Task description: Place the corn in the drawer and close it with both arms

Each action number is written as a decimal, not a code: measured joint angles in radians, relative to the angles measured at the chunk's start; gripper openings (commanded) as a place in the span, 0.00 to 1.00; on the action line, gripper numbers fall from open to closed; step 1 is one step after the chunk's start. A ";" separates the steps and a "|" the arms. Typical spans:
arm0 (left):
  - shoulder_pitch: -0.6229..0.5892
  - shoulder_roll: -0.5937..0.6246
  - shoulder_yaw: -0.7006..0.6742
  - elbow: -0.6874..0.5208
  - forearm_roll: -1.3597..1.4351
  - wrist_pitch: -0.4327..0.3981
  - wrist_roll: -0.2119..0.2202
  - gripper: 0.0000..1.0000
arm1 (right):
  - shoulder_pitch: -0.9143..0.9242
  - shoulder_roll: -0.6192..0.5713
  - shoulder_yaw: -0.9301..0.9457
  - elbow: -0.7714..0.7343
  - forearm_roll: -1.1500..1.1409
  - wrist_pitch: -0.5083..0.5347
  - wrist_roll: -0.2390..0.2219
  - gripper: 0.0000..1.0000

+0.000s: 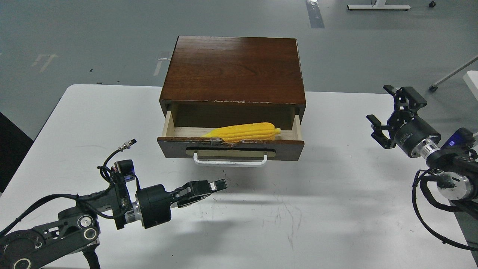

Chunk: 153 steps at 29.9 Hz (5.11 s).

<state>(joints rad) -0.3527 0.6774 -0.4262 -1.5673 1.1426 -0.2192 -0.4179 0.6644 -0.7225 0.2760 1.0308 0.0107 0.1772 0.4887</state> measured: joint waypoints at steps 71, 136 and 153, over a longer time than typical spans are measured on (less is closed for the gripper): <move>-0.165 -0.184 -0.079 0.332 -0.044 -0.020 0.003 0.00 | -0.036 0.001 0.006 0.008 0.000 -0.006 0.000 0.97; -0.173 0.199 -0.210 0.256 -0.814 -0.269 -0.071 1.00 | -0.048 0.006 0.020 0.005 0.000 -0.004 0.000 0.97; -0.050 0.134 -0.201 0.532 -0.936 -0.270 -0.071 1.00 | -0.048 0.059 0.039 -0.004 0.000 -0.015 0.000 1.00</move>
<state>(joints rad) -0.4030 0.8114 -0.6275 -1.0348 0.2062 -0.4887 -0.4889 0.6166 -0.6639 0.3147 1.0270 0.0107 0.1626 0.4887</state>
